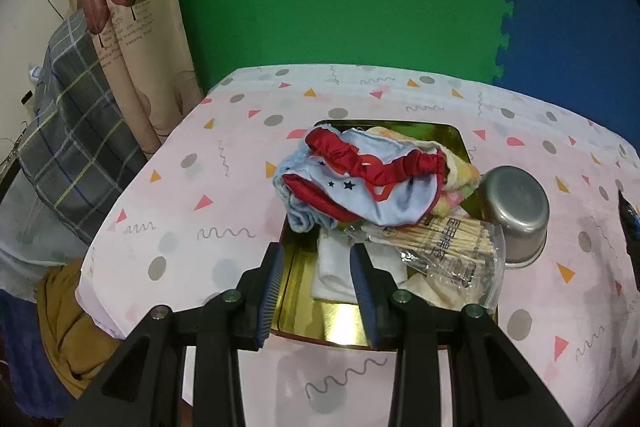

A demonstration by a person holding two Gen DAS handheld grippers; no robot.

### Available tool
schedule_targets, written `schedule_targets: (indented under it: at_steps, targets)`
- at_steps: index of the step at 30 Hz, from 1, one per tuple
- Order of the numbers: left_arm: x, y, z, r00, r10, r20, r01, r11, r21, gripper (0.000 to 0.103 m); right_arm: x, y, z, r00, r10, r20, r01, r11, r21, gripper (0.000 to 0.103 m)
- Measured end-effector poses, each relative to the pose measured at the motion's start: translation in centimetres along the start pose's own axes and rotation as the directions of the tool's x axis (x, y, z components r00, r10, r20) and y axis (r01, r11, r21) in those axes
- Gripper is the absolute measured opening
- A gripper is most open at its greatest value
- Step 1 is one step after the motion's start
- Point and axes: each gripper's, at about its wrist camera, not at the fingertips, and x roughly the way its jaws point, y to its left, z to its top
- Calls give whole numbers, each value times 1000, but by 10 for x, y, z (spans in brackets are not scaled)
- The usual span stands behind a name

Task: Organize soft objects
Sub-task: 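Carry the snack pack over the gold tin and open the right tool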

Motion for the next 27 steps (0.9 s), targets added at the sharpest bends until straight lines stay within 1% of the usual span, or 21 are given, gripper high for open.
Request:
schedule_targets:
  at_steps: [5,8,12,15,19,22,27]
  targets:
    - [-4,6,0,1000,0,5,0,1000,-22,35,-1,59,13,996,87,2,-86,993,-81,22]
    - [-7,11,-1,1000,14,14,-14,999,-45,35,-2,92,19,991,136,-8,-136,983,-121,22]
    - [-8,22,-4,1000,20,21,-18,996,-88,35,-5,128,26,983,180,-21,-181,970,-160,22]
    - [-9,31,-3,999,24,22,-21,994,-105,35,-5,155,31,978,205,-31,-207,958,-197,22]
    - [-13,43,-1,998,50,33,-45,990,-131,35,-1,194,37,971,237,-44,-241,943,-229,22]
    - [-14,52,0,998,55,35,-49,987,-154,35,7,220,42,964,259,-63,-267,935,-235,22]
    - [-16,60,1,997,70,38,-62,983,-172,35,20,255,50,959,273,-70,-282,927,-248,22]
